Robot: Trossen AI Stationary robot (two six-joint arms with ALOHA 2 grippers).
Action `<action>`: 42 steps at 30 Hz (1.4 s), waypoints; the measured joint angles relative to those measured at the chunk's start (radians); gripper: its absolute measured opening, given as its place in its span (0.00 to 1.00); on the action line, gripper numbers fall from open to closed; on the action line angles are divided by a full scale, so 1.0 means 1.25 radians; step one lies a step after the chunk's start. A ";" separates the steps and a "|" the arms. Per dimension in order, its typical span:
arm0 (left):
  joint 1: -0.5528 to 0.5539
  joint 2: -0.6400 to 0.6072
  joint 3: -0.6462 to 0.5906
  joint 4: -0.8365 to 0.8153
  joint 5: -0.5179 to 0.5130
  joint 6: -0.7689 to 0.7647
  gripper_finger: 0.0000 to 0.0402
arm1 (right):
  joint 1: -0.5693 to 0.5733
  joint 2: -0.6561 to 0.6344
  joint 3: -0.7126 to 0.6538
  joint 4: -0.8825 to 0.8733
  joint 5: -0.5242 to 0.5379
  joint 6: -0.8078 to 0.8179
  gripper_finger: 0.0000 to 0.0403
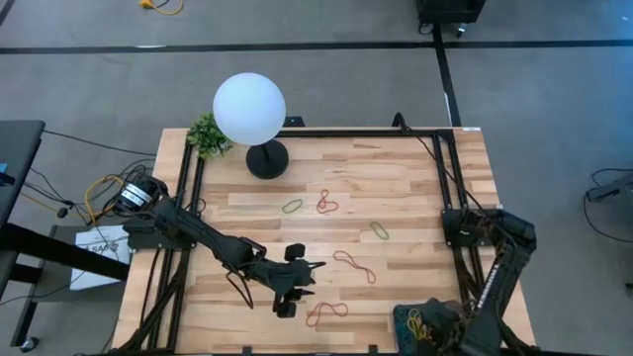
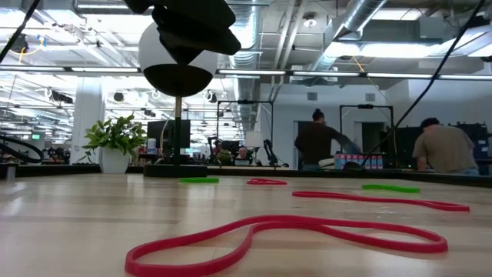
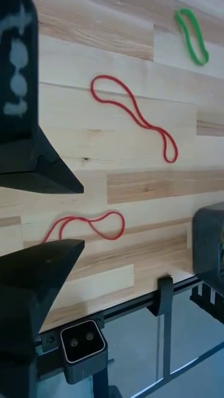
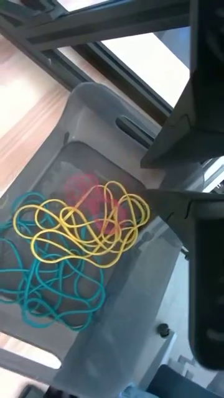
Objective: Pick and place items into bin
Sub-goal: Put the red rubber band into the black bin
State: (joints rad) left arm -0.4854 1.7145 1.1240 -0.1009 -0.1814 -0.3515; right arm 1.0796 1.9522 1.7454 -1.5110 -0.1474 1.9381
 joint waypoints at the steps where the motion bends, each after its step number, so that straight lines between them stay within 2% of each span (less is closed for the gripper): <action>1: 0.000 0.000 0.000 0.000 0.000 0.000 0.29 | -0.002 0.000 0.000 0.000 0.000 0.000 0.15; 4: 0.000 0.000 0.000 0.000 0.001 -0.001 0.29 | -0.008 0.000 0.000 -0.004 0.018 -0.005 0.18; 6: -0.002 0.004 0.000 0.000 0.001 -0.001 0.29 | -0.012 0.000 0.000 -0.005 0.065 -0.004 0.19; 9: -0.011 0.015 0.000 -0.007 0.015 -0.001 0.29 | -0.023 0.000 0.000 0.000 0.171 -0.020 0.19; 14: -0.036 0.079 0.000 0.016 0.082 0.016 0.29 | -0.048 0.000 0.000 0.010 0.360 -0.139 0.19; 16: -0.044 0.116 0.000 0.024 0.073 0.017 0.29 | -0.060 0.000 0.000 0.022 0.437 -0.191 0.19; 20: -0.046 0.180 0.000 0.071 0.002 -0.011 0.29 | -0.084 0.000 0.000 0.068 0.597 -0.254 0.19; 24: -0.037 0.225 -0.001 0.172 0.010 -0.025 0.29 | -0.111 0.000 0.000 0.160 0.708 -0.280 0.19; 27: -0.033 0.240 0.000 0.233 0.021 -0.026 0.29 | -0.131 0.000 0.000 0.241 0.734 -0.371 0.19; 33: -0.017 0.241 0.000 0.206 -0.012 -0.008 0.29 | -0.166 0.000 0.000 0.379 0.735 -0.592 0.19; 37: -0.017 0.253 0.000 0.238 -0.011 0.008 0.29 | -0.187 0.000 0.000 0.425 0.735 -0.653 0.19; 42: -0.018 0.281 0.001 0.252 -0.003 0.012 0.29 | -0.207 0.000 0.000 0.422 0.734 -0.658 0.19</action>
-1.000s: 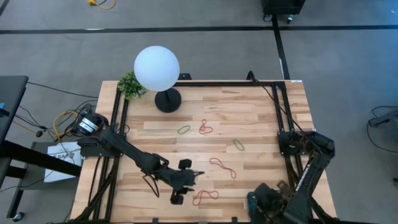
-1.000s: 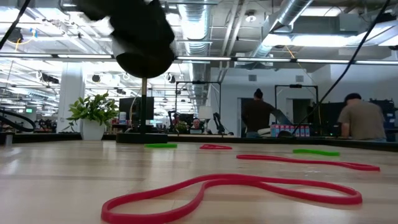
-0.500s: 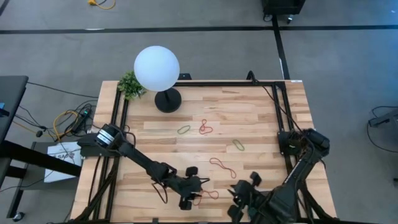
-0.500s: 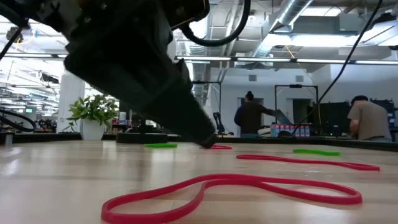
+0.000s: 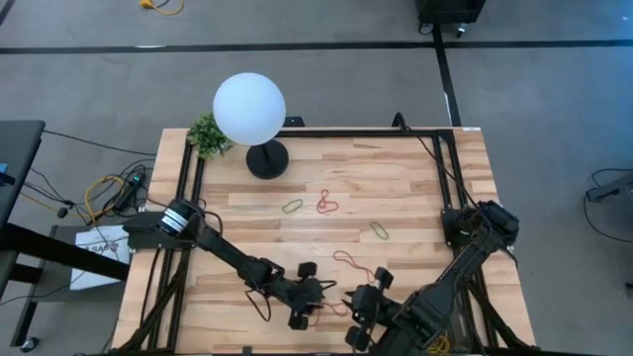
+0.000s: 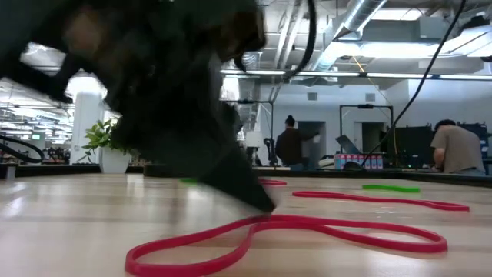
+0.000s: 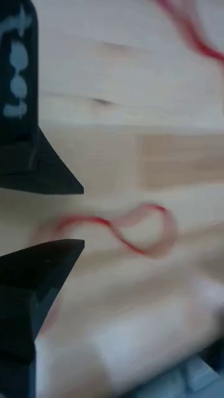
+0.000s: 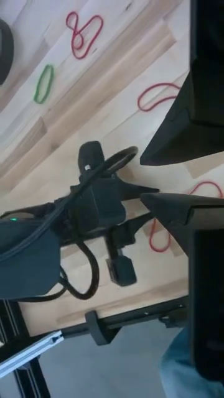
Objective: Pick and place items into bin
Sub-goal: Put the red rubber band into the black bin
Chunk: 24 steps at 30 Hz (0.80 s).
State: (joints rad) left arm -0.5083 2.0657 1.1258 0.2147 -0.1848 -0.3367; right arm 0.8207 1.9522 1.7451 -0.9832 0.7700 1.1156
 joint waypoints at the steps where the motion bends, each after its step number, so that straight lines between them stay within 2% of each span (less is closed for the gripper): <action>1: -0.001 0.004 -0.001 -0.002 -0.002 0.000 0.29 | -0.003 0.000 0.000 0.000 -0.001 0.000 0.19; 7: 0.001 0.032 0.003 0.026 -0.032 -0.008 0.27 | -0.016 0.000 0.000 -0.006 -0.004 -0.001 0.19; 10: 0.002 0.034 0.003 0.015 -0.031 -0.012 0.19 | -0.020 0.000 0.000 -0.006 -0.004 -0.001 0.19; 13: 0.002 0.029 0.004 -0.005 -0.032 -0.013 0.05 | -0.028 0.000 0.000 -0.006 -0.010 -0.018 0.19; 15: 0.002 0.029 0.005 -0.009 -0.024 -0.021 0.02 | -0.036 0.000 0.000 -0.005 -0.025 -0.043 0.19; 20: 0.001 -0.020 0.029 -0.147 -0.016 -0.022 0.00 | -0.072 0.000 0.000 -0.003 -0.166 -0.142 0.19; 24: -0.013 -0.103 0.060 -0.295 -0.088 -0.018 0.00 | -0.102 0.000 0.000 0.006 -0.255 -0.146 0.19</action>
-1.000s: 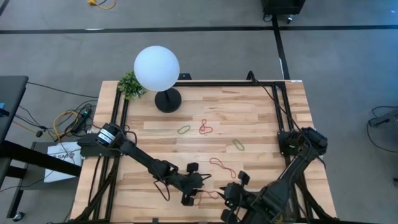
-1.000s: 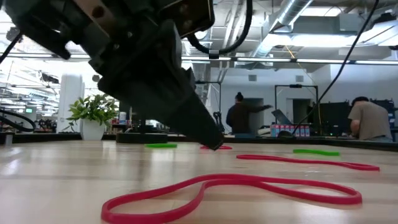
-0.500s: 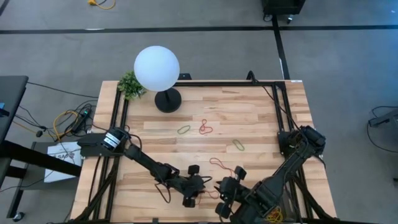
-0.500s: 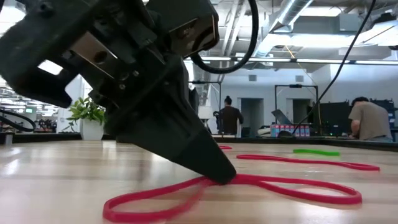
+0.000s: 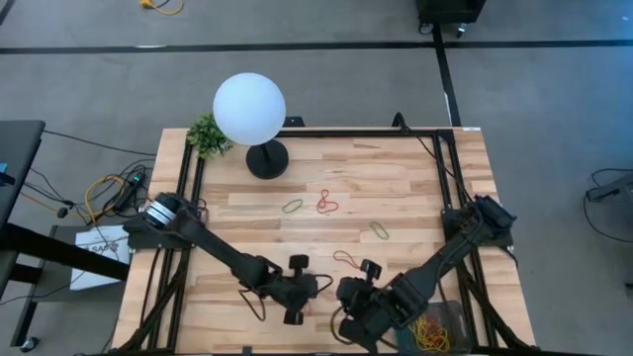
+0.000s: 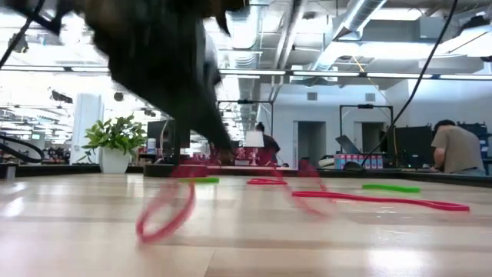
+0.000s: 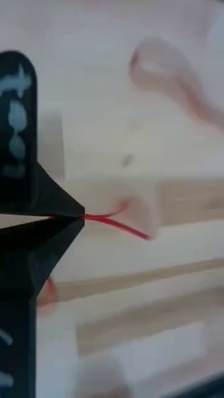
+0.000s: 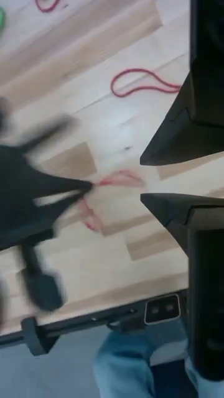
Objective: Pick and place items into bin
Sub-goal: Put the red rubber band into the black bin
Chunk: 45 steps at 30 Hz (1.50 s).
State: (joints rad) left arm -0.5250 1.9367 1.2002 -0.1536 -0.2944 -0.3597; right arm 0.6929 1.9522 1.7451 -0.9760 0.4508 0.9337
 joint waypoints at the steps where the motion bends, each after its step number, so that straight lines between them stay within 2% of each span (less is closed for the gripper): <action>1: -0.006 -0.025 0.006 -0.034 -0.030 -0.001 0.00 | -0.006 0.000 0.000 0.000 -0.007 0.000 0.19; 4: -0.029 -0.076 0.012 -0.071 -0.088 0.002 0.00 | -0.020 0.000 0.000 0.002 -0.006 -0.020 0.19; 8: -0.062 -0.125 0.013 -0.046 -0.102 0.003 0.00 | -0.043 0.000 0.000 0.056 -0.006 -0.101 0.19; 13: -0.098 -0.129 0.012 -0.055 -0.132 0.018 0.00 | -0.064 0.000 0.000 0.181 -0.012 -0.239 0.19; 18: -0.122 -0.134 0.012 -0.052 -0.179 0.015 0.00 | -0.086 0.000 0.000 0.226 -0.100 -0.273 0.19; 25: -0.146 -0.184 0.012 -0.061 -0.299 0.031 0.00 | -0.097 0.062 0.000 0.245 -0.156 -0.294 0.19; 31: -0.147 -0.194 0.013 -0.055 -0.292 0.041 0.00 | -0.113 0.118 0.001 0.248 -0.153 -0.312 0.19; 45: -0.149 -0.187 0.013 -0.113 -0.184 -0.004 0.00 | -0.120 0.110 0.003 0.286 -0.152 -0.292 0.19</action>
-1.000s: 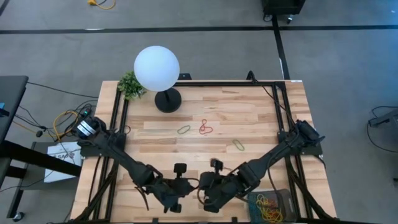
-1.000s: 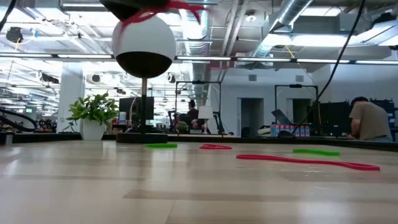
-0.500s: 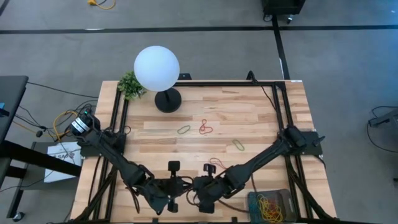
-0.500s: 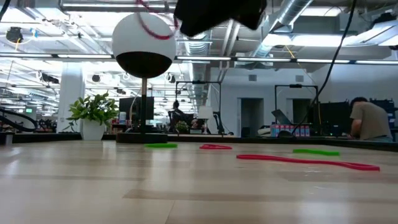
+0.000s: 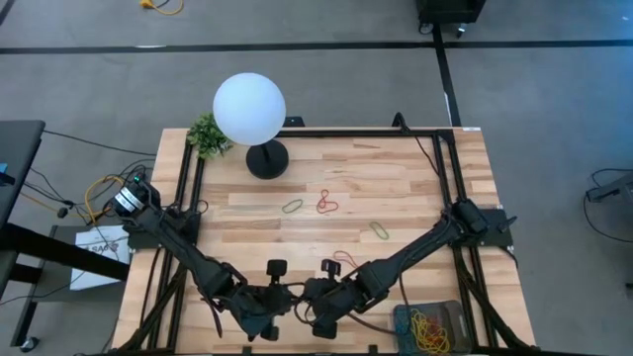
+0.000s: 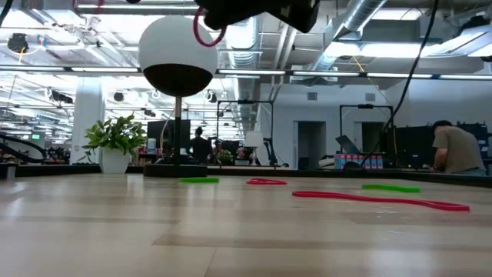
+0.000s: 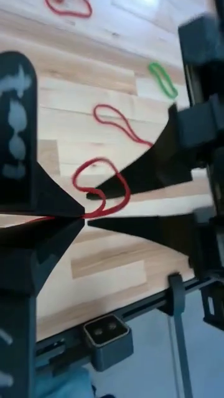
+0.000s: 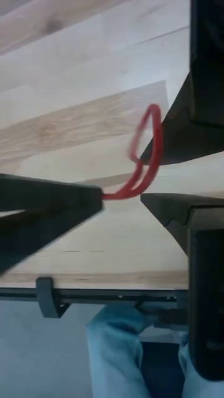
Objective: Pick and place items into bin
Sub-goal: Put the red rubber band into the black bin
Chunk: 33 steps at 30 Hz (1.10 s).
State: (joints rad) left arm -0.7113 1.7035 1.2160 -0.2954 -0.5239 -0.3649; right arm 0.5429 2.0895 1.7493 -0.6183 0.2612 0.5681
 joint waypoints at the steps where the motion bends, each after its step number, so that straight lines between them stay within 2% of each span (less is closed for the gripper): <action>1: 0.000 0.000 0.000 0.001 0.007 0.000 0.00 | 0.000 0.000 0.000 0.005 0.001 0.000 0.19; 5: 0.000 0.000 0.000 0.002 0.038 0.000 0.00 | 0.000 0.000 0.000 0.027 0.001 -0.003 0.19; 11: -0.001 0.000 0.000 0.003 0.040 0.002 0.00 | -0.001 0.000 0.000 0.102 0.000 -0.068 0.19; 26: 0.004 0.000 -0.004 -0.001 0.040 0.001 0.00 | -0.006 0.000 -0.001 0.146 0.000 -0.086 0.19; 33: 0.004 0.001 -0.006 -0.007 0.043 -0.006 0.00 | -0.005 0.007 -0.001 0.142 0.002 -0.085 0.13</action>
State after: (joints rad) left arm -0.7059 1.7042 1.2087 -0.3042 -0.4700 -0.3718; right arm 0.5361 2.0987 1.7481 -0.4412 0.2642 0.4617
